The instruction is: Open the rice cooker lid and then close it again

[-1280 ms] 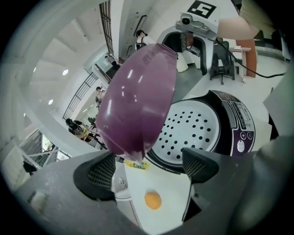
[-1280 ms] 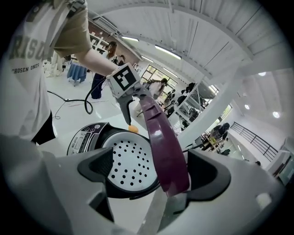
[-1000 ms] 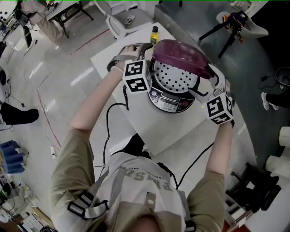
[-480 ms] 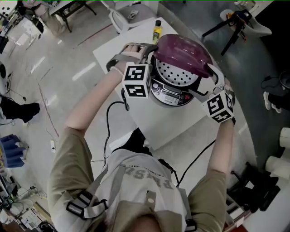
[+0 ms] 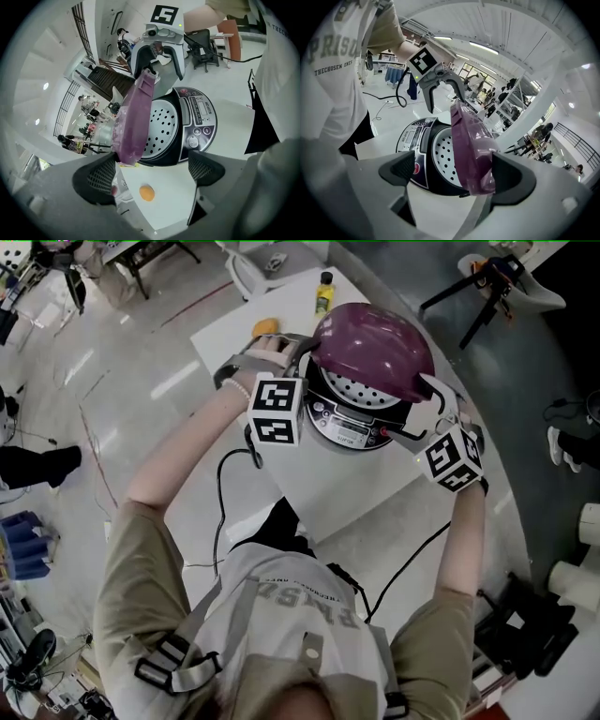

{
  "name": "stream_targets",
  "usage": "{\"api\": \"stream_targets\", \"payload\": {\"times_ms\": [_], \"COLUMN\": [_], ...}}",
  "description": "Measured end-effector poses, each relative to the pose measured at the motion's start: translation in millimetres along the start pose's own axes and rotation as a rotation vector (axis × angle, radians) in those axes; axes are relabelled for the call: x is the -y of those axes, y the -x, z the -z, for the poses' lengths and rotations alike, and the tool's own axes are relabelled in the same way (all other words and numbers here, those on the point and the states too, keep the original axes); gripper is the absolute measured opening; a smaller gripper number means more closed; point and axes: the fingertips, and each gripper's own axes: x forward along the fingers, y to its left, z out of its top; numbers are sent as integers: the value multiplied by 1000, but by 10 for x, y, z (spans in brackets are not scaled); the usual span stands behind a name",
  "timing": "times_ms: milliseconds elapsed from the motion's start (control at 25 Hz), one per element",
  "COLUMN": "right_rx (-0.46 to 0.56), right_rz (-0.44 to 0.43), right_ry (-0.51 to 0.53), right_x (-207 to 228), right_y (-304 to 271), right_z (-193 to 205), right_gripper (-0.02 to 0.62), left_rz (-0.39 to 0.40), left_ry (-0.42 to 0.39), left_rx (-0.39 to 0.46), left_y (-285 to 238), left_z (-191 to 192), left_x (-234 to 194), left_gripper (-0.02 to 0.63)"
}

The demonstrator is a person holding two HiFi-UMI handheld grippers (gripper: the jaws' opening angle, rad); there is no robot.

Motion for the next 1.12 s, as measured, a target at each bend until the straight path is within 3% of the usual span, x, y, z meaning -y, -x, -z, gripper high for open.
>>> {"api": "stream_targets", "payload": {"times_ms": [520, 1120], "right_rx": [-32, -84], "right_rz": [-125, -192], "right_ry": [-2, -12], "right_x": [-315, -545], "right_y": [-93, -228], "right_z": [146, 288], "right_gripper": [486, 485], "left_rz": [68, 101], "left_ry": [-53, -105], "left_rx": [-60, -92], "left_y": [-118, -261], "left_z": [106, 202], "left_x": [355, 623], "left_gripper": [502, 502]}}
